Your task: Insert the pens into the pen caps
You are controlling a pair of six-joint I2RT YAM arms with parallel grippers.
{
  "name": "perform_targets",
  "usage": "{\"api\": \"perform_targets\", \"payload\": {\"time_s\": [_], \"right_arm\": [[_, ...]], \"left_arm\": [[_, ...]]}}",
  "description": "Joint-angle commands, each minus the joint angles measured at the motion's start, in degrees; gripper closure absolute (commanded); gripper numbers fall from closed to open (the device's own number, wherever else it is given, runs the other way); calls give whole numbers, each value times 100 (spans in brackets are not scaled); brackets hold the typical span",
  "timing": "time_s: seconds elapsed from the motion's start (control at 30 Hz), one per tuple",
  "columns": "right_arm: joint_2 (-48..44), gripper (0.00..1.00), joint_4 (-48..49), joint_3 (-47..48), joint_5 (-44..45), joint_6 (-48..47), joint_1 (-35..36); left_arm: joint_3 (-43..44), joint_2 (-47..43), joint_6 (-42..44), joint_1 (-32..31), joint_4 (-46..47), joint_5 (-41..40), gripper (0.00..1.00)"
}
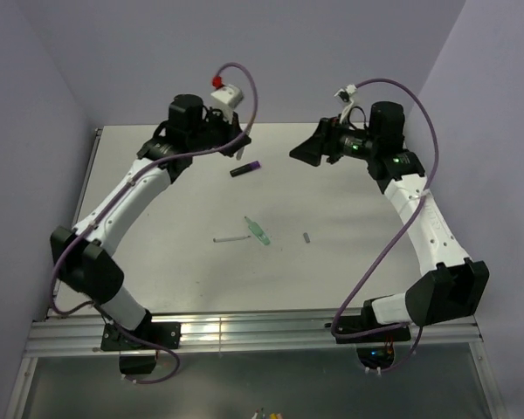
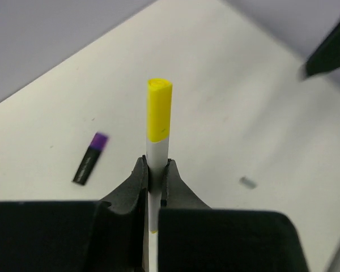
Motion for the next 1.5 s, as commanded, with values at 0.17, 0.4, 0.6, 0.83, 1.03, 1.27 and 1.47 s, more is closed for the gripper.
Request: {"api": "perform_targets", "payload": {"time_s": [0.17,0.4,0.6,0.83,1.03,1.27,1.47], "right_arm": [[-687,10,-739,-276,530,-1176,-621],[-617,10,-748,-188,618,-1194,-657],[-573,10,-730,-258,574,-1185,-674],[-555,10,-722,-294,601,-1176,-692],[-555,10,-730,-285,583,-1176,-709],[-564,10,-730,-302,513,-1115,-745],[-582,10,-730,-311,504,-1089,-762]], "left_arm": [[1427,2192,2934,-674,-2193,-1438,100],[2166,3502,3874,-1053,-2369,-2300,99],[2115,3977,4427,-1088,-1816,-3151,98],[1789,4223,4886,-1079,-1086,-3733,98],[1982,4504,4903,-1079,-963,-3821,97],[1552,4540,5114,-1062,-497,-4005,95],[1481,4575,5132,-1044,-391,-4041,87]]}}
